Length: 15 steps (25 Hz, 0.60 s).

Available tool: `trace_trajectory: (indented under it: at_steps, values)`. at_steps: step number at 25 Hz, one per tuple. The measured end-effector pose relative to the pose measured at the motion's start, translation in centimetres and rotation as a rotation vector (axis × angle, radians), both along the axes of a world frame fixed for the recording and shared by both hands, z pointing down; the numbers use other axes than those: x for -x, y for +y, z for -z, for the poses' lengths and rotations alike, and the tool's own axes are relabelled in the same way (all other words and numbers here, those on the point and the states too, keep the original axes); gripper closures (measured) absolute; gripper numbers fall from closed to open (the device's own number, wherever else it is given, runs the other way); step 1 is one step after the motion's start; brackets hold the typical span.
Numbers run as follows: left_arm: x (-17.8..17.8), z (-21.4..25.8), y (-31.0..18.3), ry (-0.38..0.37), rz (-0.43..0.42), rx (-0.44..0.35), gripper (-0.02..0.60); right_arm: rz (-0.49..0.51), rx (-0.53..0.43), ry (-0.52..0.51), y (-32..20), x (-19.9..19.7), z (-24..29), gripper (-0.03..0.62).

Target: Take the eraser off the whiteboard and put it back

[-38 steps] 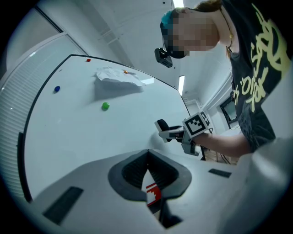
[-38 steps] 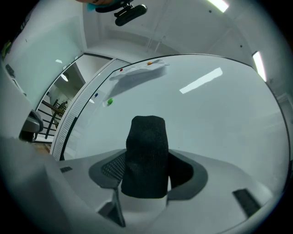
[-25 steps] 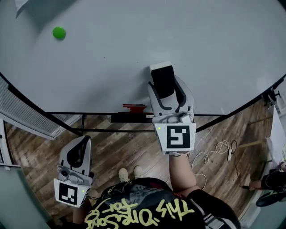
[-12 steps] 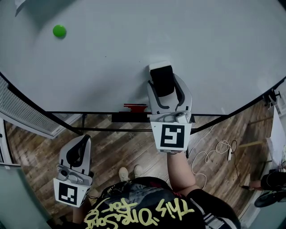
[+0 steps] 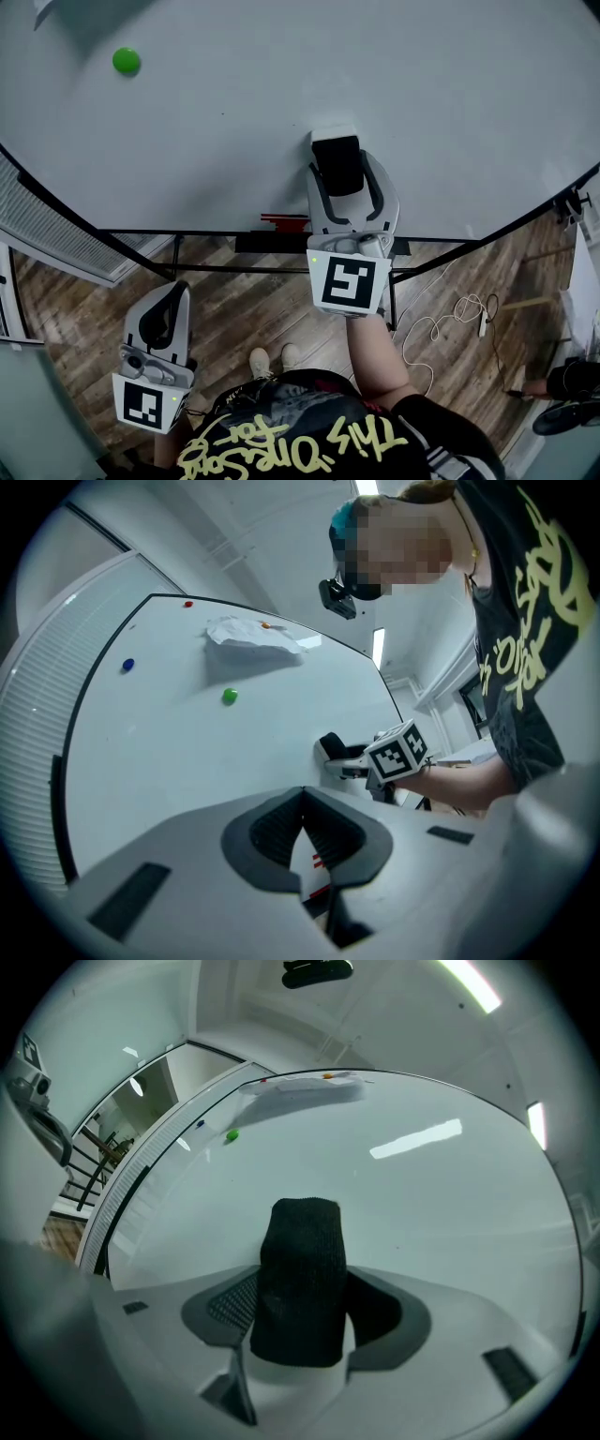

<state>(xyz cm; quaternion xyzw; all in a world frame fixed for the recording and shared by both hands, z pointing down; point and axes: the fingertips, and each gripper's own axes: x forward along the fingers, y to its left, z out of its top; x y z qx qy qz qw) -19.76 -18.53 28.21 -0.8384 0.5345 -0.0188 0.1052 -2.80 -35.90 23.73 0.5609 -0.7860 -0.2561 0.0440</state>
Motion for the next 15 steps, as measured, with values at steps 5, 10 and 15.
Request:
trace_trajectory:
  at_steps: [5, 10, 15]
  values:
    - [-0.2, 0.1, 0.0, 0.002, 0.006, -0.002, 0.575, 0.011, -0.015, -0.027, 0.3, -0.2, 0.3, 0.329]
    - [-0.9, -0.2, -0.2, -0.004, -0.005, 0.007, 0.575, 0.034, -0.02, -0.083, 1.3, -0.7, 0.6, 0.329]
    - [-1.5, -0.4, -0.8, -0.005, -0.013, 0.016, 0.575, 0.072, 0.017, -0.187, 2.6, -1.3, 0.6, 0.329]
